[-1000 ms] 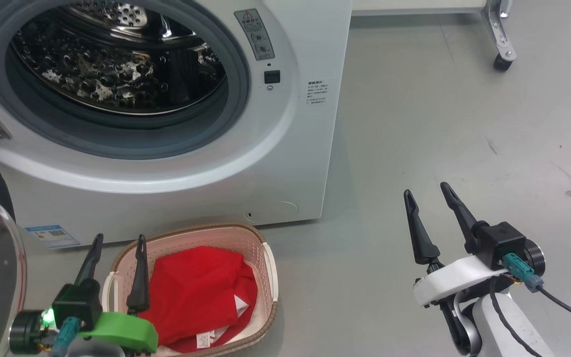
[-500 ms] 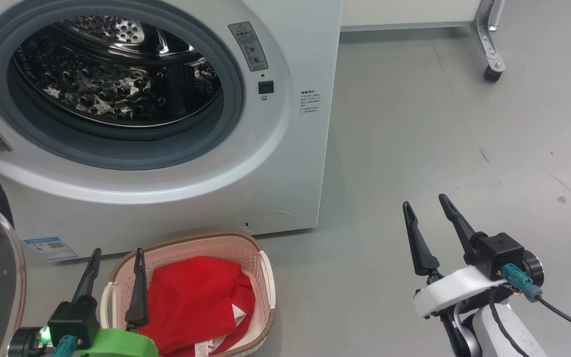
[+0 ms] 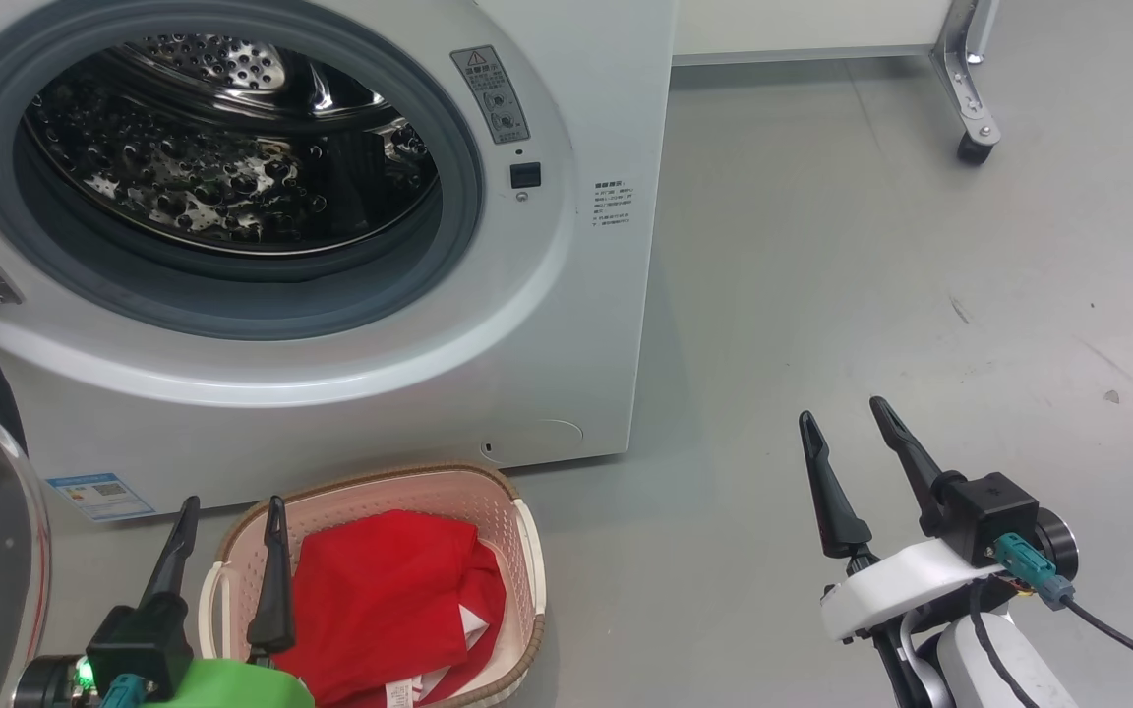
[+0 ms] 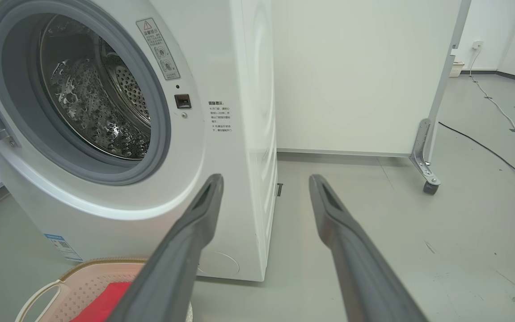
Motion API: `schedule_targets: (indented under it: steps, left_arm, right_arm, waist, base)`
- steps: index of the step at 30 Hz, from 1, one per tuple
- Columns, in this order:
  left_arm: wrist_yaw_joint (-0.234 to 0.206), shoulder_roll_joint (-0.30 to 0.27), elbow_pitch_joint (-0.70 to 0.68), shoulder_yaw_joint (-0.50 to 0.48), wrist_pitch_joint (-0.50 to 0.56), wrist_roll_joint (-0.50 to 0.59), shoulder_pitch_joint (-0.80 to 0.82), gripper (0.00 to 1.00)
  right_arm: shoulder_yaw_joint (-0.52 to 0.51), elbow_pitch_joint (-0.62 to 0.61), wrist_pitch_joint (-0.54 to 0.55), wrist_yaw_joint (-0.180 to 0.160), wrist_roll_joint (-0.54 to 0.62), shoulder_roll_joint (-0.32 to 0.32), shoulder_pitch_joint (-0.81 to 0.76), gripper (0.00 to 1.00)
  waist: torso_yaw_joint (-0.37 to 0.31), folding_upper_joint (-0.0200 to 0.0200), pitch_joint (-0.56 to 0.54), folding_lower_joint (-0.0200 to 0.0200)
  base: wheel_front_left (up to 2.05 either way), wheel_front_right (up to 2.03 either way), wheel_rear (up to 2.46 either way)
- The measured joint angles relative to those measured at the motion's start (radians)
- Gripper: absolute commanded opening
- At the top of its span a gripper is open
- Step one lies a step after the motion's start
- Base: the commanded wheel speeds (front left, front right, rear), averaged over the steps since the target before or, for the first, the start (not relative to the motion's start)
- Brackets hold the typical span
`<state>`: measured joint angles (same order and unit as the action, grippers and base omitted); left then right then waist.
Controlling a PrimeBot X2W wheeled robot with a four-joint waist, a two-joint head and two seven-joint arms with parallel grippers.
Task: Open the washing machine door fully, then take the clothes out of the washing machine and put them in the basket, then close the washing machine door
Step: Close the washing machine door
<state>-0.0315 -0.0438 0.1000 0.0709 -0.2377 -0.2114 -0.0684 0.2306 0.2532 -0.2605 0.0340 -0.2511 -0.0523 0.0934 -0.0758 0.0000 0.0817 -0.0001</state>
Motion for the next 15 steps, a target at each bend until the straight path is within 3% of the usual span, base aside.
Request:
schedule_targets:
  steps: [15]
  left_arm:
    - [-0.013, 0.000, -0.037, 0.007, 0.023, -0.012, -0.019, 1.00]
  right_arm:
    - [-0.003, -0.004, 0.000, 0.000, 0.000, 0.003, 0.000, 1.00]
  waist:
    - [0.003, 0.0000, 0.002, 0.0000]
  base:
    - [0.00, 0.00, 0.00]
